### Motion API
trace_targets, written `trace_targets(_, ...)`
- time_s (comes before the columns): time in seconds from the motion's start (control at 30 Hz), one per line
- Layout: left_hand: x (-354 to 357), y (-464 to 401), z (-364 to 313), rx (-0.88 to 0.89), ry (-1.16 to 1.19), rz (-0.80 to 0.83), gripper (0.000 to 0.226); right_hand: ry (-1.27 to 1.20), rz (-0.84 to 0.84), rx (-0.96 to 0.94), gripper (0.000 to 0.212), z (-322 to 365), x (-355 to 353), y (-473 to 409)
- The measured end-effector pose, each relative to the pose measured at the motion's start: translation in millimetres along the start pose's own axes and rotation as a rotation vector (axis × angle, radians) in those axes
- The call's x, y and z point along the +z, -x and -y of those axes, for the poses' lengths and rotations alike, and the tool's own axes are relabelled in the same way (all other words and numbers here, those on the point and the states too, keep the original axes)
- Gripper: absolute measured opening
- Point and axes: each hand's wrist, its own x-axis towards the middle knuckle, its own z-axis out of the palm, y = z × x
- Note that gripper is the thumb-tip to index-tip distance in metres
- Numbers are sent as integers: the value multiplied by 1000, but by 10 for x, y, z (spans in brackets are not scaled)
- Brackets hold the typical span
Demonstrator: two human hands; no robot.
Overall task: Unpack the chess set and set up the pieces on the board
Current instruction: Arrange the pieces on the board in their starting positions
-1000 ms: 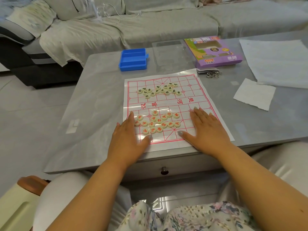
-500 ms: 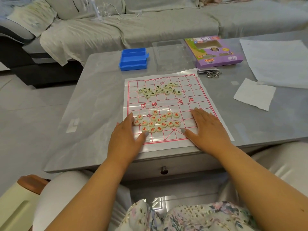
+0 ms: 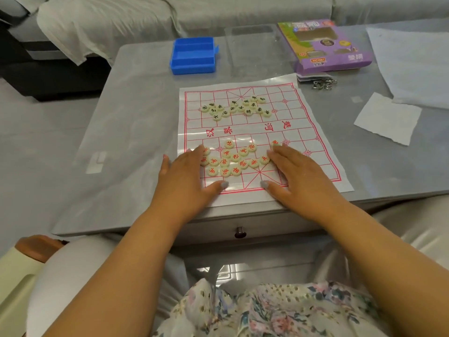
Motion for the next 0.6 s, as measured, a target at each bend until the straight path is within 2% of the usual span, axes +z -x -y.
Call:
trace_targets(0.1,-29,-19,-10,-10,44,-2,78,-47,-24,25,72,5,-31,-11)
trace_targets(0.3,-10,-32,-26,5,34,-2,76,116,80,-226,76,259,26,-7)
trace_targets(0.43,-40,-43,51,40,50,41,69,91,54,-167,78,163,30,-31)
trace_targets(0.6,-144,-74,206,-26,154,43,74,-42,-45,-52,74,64,1,-24)
